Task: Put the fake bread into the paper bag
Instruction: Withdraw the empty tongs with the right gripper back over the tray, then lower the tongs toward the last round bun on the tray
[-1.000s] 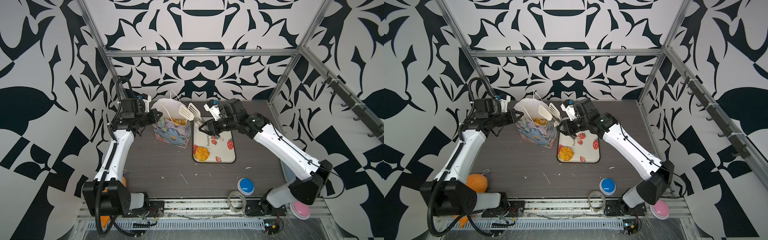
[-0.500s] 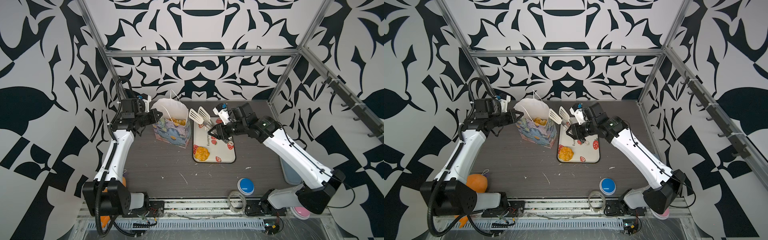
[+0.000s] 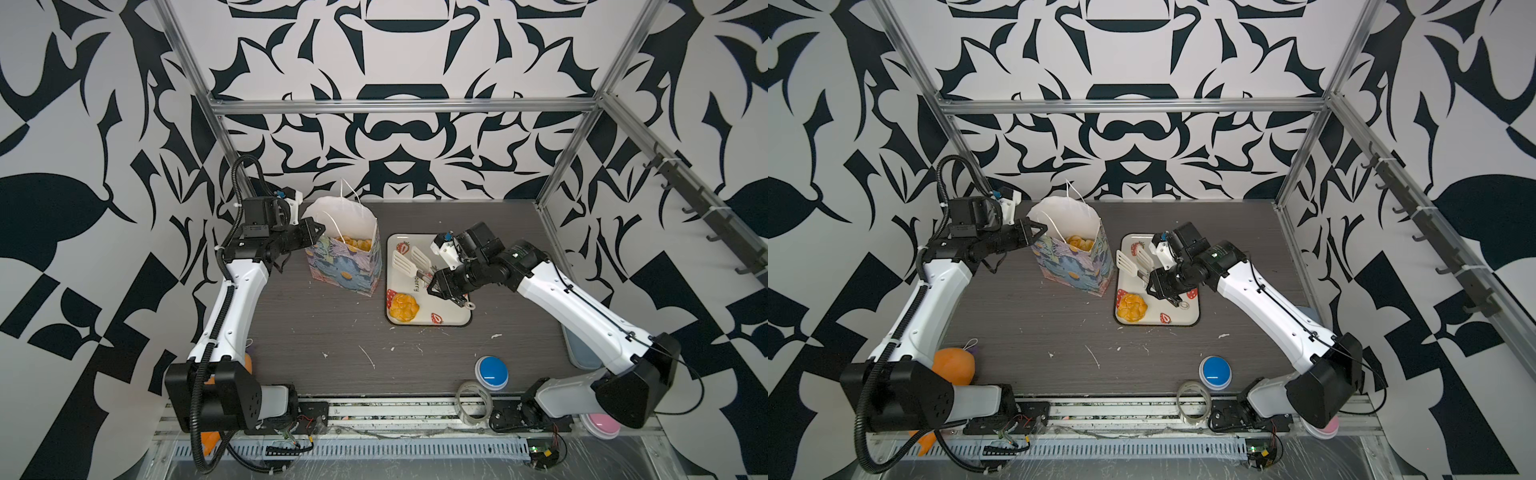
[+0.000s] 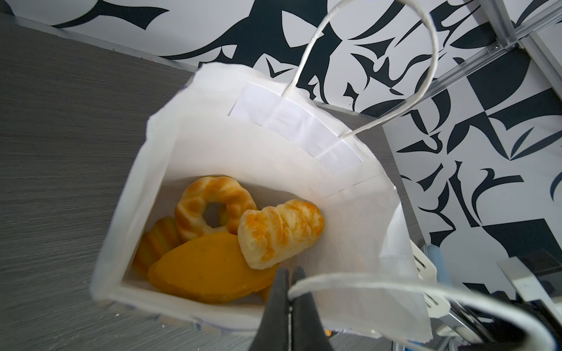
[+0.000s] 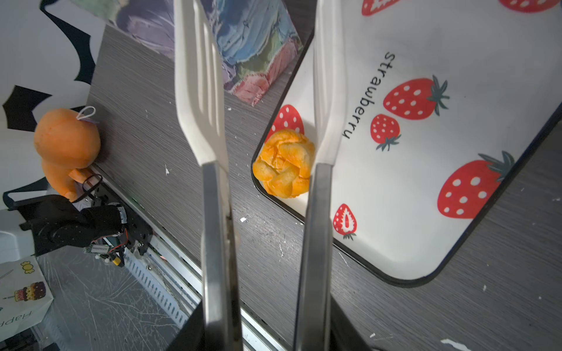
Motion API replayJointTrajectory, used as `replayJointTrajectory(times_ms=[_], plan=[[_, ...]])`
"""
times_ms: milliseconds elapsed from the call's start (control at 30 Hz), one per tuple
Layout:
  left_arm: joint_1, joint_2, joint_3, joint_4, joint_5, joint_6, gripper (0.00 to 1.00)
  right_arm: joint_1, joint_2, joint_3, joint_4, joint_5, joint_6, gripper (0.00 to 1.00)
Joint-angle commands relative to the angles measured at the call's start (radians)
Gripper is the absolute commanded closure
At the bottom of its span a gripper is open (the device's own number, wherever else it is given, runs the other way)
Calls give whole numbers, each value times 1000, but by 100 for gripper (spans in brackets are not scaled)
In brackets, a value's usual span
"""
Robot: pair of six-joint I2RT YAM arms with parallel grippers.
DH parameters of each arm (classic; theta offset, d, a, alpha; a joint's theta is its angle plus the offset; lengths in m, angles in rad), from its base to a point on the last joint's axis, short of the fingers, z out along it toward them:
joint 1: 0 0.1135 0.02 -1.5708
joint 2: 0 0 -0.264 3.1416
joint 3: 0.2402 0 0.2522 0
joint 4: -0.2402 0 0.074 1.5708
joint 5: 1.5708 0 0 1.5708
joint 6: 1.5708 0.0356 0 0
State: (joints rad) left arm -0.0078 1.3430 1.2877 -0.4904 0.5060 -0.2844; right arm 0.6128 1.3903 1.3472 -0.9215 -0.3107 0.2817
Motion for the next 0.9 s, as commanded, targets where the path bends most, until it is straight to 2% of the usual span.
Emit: replayJointTrajectory(times_ms=[0, 867], plan=[[-4, 4, -14, -10, 19, -3, 98, -2, -5, -10, -26, 16, -19, 52], [-4, 5, -16, -8, 19, -5, 98, -2, 48, -184, 31, -36, 11, 51]])
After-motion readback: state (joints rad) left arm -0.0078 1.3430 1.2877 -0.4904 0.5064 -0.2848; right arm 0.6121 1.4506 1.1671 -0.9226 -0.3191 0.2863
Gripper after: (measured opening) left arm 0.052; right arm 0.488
